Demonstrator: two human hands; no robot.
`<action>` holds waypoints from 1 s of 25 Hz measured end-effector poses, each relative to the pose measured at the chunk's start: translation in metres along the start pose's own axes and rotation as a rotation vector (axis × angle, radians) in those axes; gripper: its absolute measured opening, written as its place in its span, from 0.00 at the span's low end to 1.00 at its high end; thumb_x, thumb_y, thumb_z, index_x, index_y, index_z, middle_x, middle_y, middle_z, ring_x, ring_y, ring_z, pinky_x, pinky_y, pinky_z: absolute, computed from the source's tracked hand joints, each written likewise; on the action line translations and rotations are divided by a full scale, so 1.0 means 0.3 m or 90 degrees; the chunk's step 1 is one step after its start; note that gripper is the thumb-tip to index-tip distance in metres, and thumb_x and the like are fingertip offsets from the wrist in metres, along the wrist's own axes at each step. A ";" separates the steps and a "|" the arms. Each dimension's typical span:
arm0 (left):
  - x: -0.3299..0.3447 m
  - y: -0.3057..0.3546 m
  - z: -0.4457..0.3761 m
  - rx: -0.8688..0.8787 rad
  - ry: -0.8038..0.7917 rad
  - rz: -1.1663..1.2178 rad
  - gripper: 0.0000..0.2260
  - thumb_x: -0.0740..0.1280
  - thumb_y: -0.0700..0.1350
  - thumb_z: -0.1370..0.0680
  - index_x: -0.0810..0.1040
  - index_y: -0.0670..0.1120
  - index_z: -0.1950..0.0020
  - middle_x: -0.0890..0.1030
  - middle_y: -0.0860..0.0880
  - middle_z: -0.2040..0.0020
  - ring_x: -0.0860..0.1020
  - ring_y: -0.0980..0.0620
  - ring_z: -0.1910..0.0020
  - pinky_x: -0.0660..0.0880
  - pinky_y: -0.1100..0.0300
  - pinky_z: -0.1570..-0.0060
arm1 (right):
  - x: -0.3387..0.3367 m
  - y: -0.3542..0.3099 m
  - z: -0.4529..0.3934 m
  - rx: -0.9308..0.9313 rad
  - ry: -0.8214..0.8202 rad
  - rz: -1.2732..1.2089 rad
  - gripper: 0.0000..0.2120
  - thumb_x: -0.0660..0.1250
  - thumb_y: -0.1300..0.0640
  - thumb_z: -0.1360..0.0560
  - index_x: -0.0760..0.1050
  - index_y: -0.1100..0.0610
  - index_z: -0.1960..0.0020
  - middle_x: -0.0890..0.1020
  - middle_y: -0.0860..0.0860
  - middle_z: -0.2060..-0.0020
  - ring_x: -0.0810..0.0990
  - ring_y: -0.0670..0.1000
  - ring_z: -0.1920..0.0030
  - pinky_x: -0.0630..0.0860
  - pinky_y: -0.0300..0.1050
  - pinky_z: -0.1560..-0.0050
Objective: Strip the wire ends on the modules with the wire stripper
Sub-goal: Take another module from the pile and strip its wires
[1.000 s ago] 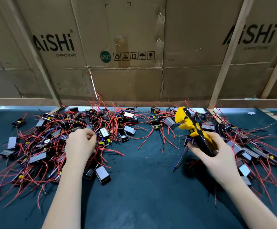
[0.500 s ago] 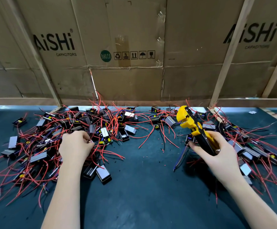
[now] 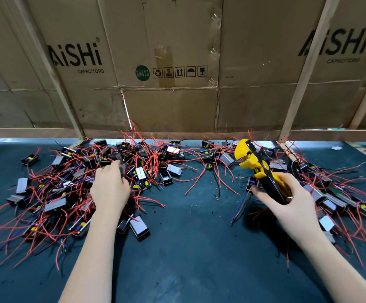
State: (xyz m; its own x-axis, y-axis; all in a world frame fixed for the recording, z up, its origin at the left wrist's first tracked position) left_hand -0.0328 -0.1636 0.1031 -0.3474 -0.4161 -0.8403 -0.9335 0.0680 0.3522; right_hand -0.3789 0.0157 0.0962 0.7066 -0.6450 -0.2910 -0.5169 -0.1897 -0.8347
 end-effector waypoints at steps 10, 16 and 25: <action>-0.127 -0.154 -0.011 -0.202 0.204 0.110 0.13 0.60 0.31 0.25 0.84 0.39 0.50 0.82 0.34 0.51 0.73 0.33 0.47 0.72 0.44 0.49 | -0.006 -0.015 -0.002 0.007 -0.017 -0.014 0.22 0.74 0.40 0.39 0.77 0.46 0.48 0.83 0.38 0.54 0.80 0.38 0.50 0.69 0.23 0.54; -0.111 -0.204 -0.030 -0.196 0.089 0.101 0.15 0.68 0.40 0.25 0.80 0.38 0.39 0.81 0.35 0.44 0.73 0.33 0.40 0.73 0.43 0.45 | -0.008 -0.014 -0.002 0.010 -0.020 -0.018 0.23 0.74 0.39 0.39 0.77 0.45 0.48 0.83 0.38 0.53 0.79 0.37 0.50 0.69 0.23 0.54; -0.091 -0.203 -0.039 -0.224 0.041 0.077 0.17 0.62 0.53 0.21 0.82 0.44 0.42 0.81 0.37 0.45 0.73 0.34 0.41 0.68 0.46 0.41 | -0.004 -0.008 -0.003 0.009 -0.017 -0.008 0.22 0.74 0.39 0.40 0.77 0.45 0.48 0.83 0.37 0.54 0.80 0.39 0.49 0.70 0.25 0.53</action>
State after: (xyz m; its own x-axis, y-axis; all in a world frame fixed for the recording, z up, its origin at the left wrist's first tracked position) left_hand 0.0346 -0.1668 0.1094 -0.4358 -0.4812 -0.7606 -0.7947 -0.1910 0.5762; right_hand -0.3791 0.0163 0.0989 0.7256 -0.6228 -0.2926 -0.5015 -0.1874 -0.8446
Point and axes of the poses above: each hand's wrist, its own z-axis away from the middle knuckle, its own x-axis out of the palm, y = z × x, the point moved 4 cm from there along -z, towards the middle knuckle
